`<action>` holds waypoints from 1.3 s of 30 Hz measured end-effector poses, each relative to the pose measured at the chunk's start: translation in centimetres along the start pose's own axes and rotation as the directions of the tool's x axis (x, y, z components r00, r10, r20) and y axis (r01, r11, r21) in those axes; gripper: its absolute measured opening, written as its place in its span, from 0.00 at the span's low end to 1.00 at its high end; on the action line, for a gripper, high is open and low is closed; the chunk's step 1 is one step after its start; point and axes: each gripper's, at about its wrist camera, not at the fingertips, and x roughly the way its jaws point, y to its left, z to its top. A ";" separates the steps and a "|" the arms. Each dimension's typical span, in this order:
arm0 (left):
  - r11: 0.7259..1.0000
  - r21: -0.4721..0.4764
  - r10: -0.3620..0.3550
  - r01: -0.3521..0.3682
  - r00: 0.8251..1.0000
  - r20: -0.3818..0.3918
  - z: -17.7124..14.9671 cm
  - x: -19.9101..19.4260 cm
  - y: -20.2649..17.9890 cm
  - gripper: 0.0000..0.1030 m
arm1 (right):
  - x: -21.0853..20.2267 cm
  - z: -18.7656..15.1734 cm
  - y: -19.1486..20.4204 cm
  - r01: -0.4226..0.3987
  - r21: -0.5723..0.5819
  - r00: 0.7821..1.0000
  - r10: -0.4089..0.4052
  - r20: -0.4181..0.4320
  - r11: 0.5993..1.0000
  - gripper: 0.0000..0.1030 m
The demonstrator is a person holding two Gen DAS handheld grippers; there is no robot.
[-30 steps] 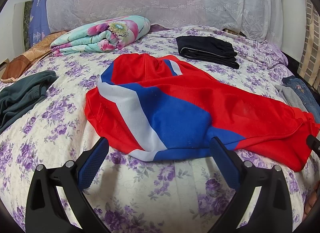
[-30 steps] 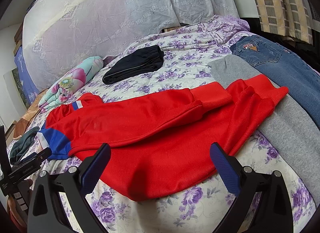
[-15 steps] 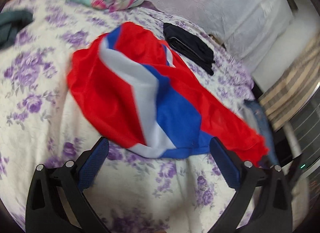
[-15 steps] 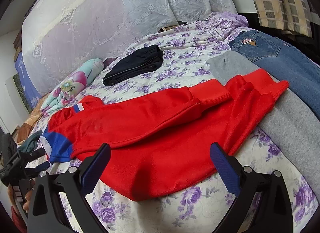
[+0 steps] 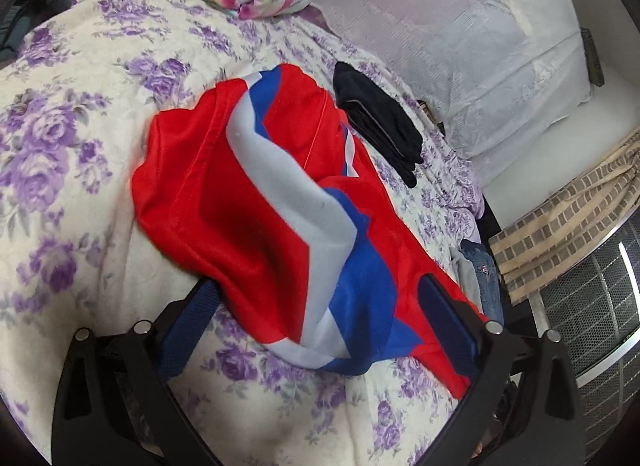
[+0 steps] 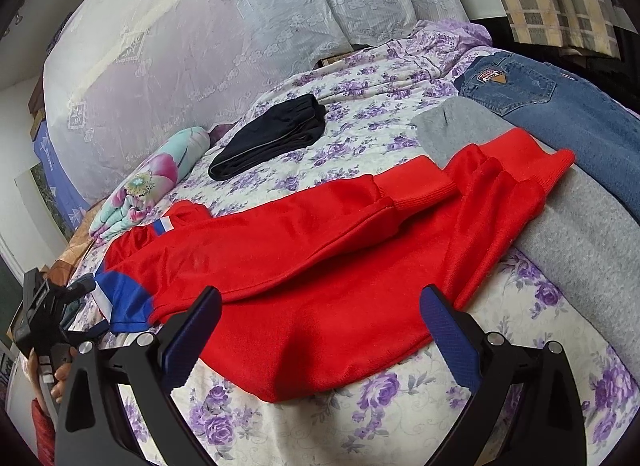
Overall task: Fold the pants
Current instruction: 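Grasp the red-blue-white striped jacket edge with the left gripper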
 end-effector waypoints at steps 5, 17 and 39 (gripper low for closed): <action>1.000 -0.011 -0.027 0.027 1.000 -0.009 -0.8 -1.9 0.7 0.88 | 0.0 0.0 -0.2 -0.010 0.013 1.000 0.010 0.001 1.000 0.97; 0.986 -0.122 0.124 -0.110 0.986 0.113 0.7 -0.1 0.4 0.88 | 0.1 -0.1 -0.4 -0.023 0.031 1.000 0.024 -0.005 0.999 0.97; 0.998 0.054 0.016 -0.023 0.992 0.123 1.8 -7.2 0.2 0.22 | -0.1 0.0 -2.0 -0.082 0.124 0.997 0.080 0.017 0.989 0.97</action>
